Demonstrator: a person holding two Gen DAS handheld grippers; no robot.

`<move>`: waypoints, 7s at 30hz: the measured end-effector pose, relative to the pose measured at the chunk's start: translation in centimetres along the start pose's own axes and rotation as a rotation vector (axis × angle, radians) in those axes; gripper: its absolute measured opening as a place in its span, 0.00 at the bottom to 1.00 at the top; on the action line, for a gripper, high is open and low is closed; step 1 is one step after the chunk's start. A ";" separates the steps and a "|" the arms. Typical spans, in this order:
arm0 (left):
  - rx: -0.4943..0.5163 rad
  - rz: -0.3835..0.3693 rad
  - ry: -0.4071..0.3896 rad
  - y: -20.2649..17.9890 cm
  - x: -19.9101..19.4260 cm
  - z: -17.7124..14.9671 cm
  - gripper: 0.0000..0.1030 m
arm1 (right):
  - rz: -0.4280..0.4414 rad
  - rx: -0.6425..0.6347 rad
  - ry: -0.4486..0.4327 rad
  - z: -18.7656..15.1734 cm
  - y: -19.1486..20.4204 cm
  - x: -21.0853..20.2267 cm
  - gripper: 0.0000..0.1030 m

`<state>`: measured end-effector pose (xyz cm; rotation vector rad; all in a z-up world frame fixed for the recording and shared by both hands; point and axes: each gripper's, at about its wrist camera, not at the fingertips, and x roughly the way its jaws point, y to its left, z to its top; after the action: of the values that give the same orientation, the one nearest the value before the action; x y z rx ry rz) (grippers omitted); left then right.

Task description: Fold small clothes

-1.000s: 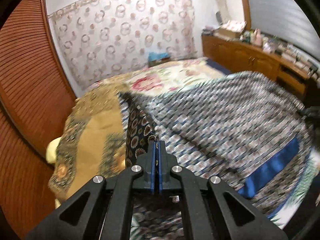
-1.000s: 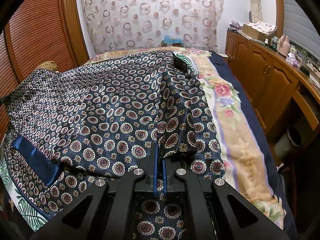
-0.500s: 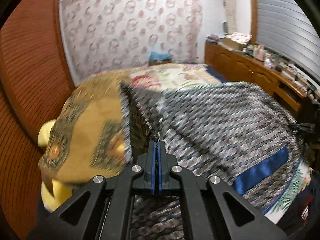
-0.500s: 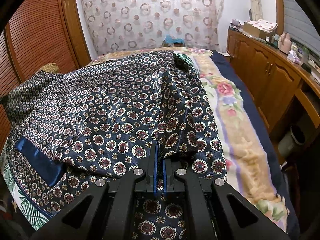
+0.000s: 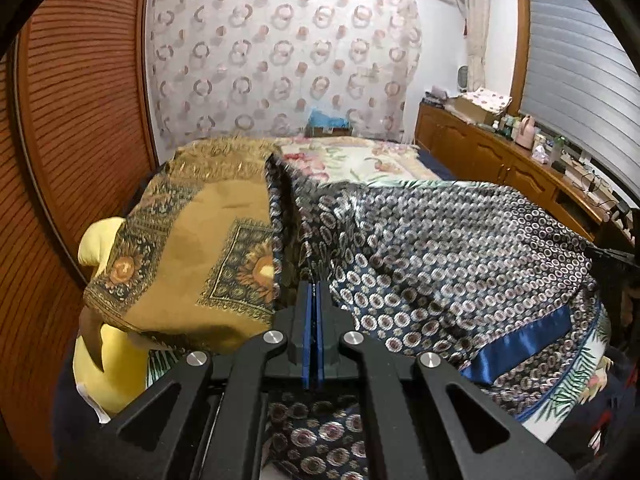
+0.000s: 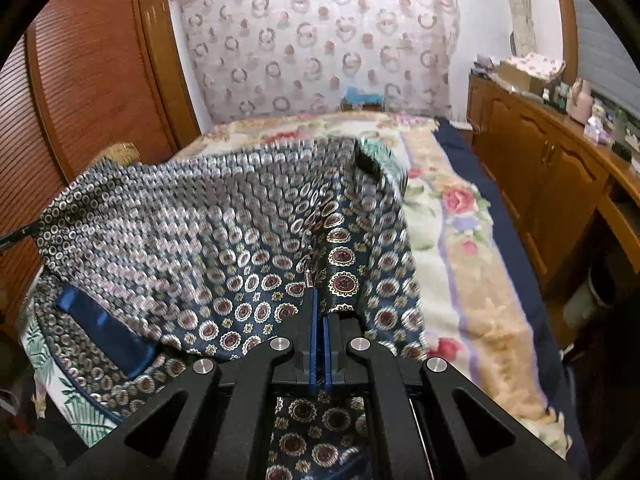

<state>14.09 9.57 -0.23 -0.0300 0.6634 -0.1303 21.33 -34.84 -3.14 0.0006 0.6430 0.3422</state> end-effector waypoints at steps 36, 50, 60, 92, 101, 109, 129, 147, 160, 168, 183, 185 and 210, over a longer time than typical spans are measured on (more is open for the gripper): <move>-0.089 0.034 0.128 2.3 2.9 -5.7 0.62 | -0.053 -0.043 -0.084 -1.8 4.0 -3.4 0.49; -0.174 -0.032 0.172 3.7 4.7 -6.3 0.51 | 0.034 -0.112 -0.011 -3.4 7.1 -0.7 0.51; -0.111 -0.089 0.120 2.0 3.3 -5.5 0.05 | 0.049 -0.115 0.056 -3.1 6.4 3.0 0.53; 0.193 -0.476 -0.060 -21.8 1.0 8.9 0.05 | 0.034 0.023 -0.047 -7.0 -1.3 -4.1 0.53; 0.264 -0.541 -0.042 -28.2 2.1 10.4 0.05 | 0.036 0.062 -0.072 -8.5 -2.5 -5.0 0.53; 0.317 -0.555 0.002 -32.4 3.8 10.4 0.05 | 0.040 0.088 -0.071 -8.4 -3.7 -5.1 0.53; 0.357 -0.486 0.012 -26.9 5.7 9.4 0.78 | 0.022 0.081 -0.079 -4.6 -4.3 -3.6 0.53; 0.322 -0.281 0.107 -16.2 11.8 4.2 0.78 | 0.139 -0.096 0.020 2.0 4.7 5.9 0.53; 0.287 -0.272 0.092 -13.0 12.5 3.8 0.78 | 0.219 -0.152 0.126 3.7 9.0 10.4 0.53; 0.266 -0.283 0.096 -12.4 13.0 3.6 0.78 | 0.177 -0.180 0.190 4.0 10.0 12.6 0.53; 0.276 -0.301 0.124 -12.8 13.6 2.9 0.78 | 0.096 -0.260 0.149 7.1 8.3 11.0 0.05; 0.277 -0.304 0.127 -13.0 13.7 2.9 0.78 | 0.057 -0.271 0.123 8.9 7.0 10.6 0.05; 0.338 -0.251 0.271 -14.5 16.5 2.1 0.88 | -0.140 -0.109 0.018 14.3 0.4 15.3 0.46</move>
<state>26.61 -6.97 -7.69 0.2341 0.8989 -0.4933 40.99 -28.19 -0.61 -0.1514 0.6383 0.2416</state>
